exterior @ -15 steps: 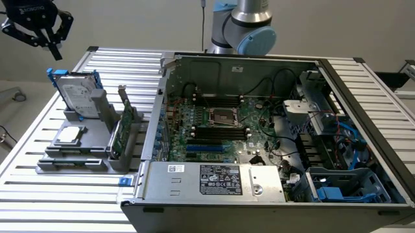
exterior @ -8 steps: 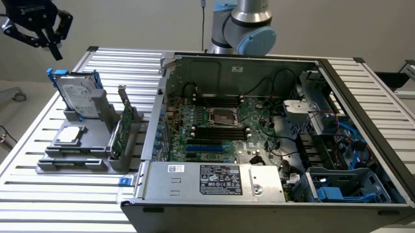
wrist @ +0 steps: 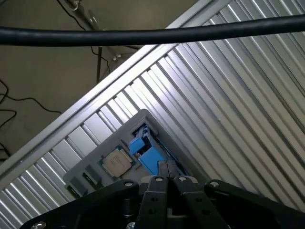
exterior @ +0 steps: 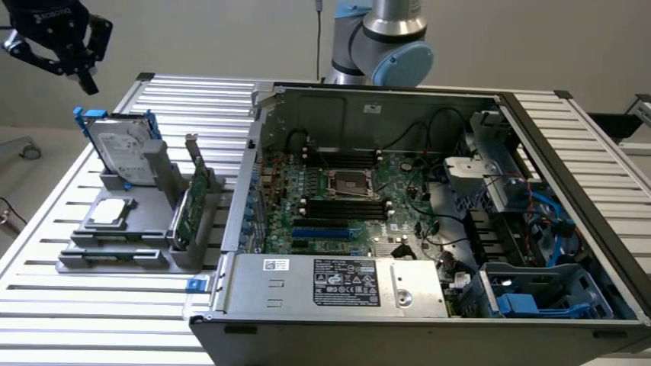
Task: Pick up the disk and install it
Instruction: 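Pick up the disk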
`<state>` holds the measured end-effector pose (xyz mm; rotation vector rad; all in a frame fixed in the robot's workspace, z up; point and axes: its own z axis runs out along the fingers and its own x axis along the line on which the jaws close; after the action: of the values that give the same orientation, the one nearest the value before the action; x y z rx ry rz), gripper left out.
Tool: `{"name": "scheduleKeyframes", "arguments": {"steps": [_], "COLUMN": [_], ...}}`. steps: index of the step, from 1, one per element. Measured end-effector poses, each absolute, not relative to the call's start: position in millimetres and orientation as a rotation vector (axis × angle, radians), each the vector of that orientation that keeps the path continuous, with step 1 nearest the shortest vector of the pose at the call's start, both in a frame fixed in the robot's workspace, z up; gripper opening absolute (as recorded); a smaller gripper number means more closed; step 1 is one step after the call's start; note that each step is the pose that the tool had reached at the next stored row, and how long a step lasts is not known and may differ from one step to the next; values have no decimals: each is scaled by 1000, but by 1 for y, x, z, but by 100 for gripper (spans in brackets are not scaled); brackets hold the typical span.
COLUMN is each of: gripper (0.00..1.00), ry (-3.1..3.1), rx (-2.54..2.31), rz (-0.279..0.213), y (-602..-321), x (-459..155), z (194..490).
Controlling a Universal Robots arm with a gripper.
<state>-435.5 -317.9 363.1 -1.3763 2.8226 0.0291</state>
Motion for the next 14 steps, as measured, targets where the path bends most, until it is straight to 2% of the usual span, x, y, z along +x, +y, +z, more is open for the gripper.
{"name": "scheduleKeyframes", "arguments": {"steps": [14], "gripper": [11], "ry": [2626], "rx": [-1726], "rz": [29], "y": [-318], "x": [-436], "z": [363]}}
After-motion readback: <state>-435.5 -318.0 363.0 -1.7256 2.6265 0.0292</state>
